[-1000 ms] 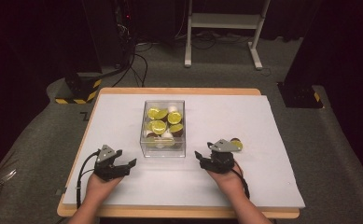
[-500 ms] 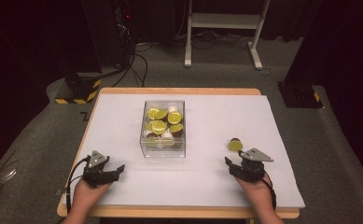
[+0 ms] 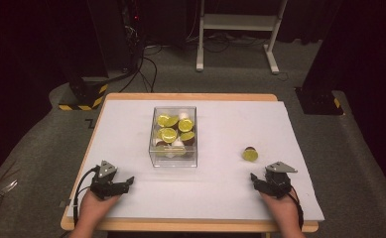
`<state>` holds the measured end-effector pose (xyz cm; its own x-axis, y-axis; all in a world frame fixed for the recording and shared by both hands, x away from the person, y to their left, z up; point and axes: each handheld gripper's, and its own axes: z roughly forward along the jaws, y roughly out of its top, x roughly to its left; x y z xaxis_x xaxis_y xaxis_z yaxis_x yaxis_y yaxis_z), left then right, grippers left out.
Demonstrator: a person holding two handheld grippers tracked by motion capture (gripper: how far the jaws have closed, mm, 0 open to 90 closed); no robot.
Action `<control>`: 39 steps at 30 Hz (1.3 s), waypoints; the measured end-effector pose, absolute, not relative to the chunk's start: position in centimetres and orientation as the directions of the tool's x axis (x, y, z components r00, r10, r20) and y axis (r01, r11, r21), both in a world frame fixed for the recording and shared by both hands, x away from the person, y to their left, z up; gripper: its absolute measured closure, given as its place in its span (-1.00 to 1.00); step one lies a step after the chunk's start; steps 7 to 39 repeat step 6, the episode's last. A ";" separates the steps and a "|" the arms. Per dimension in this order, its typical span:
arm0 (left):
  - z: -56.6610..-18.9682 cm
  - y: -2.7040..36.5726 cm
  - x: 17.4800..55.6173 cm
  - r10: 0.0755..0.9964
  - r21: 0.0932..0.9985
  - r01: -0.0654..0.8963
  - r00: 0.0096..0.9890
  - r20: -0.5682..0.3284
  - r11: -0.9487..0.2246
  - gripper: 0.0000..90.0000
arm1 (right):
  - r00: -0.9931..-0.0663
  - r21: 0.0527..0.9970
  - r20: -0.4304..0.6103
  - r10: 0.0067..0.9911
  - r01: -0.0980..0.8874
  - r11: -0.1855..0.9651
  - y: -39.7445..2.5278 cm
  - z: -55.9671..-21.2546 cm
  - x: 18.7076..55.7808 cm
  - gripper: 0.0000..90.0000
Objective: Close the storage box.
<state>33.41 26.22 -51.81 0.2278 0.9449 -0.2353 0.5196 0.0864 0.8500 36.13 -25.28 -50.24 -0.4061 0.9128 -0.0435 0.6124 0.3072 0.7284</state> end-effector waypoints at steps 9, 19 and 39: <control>-51.8 26.2 33.4 0.945 0.850 0.519 0.230 -0.233 0.083 -0.50 | -0.407 0.731 -0.041 0.913 0.611 0.305 -25.3 -50.3 36.1 -0.23; -51.8 26.2 33.4 0.945 0.850 0.519 0.230 -0.233 0.083 -0.50 | -0.407 0.731 -0.041 0.913 0.611 0.305 -25.3 -50.3 36.1 -0.23; -51.8 26.2 33.4 0.945 0.850 0.519 0.230 -0.233 0.083 -0.50 | -0.407 0.731 -0.041 0.913 0.611 0.305 -25.3 -50.3 36.1 -0.23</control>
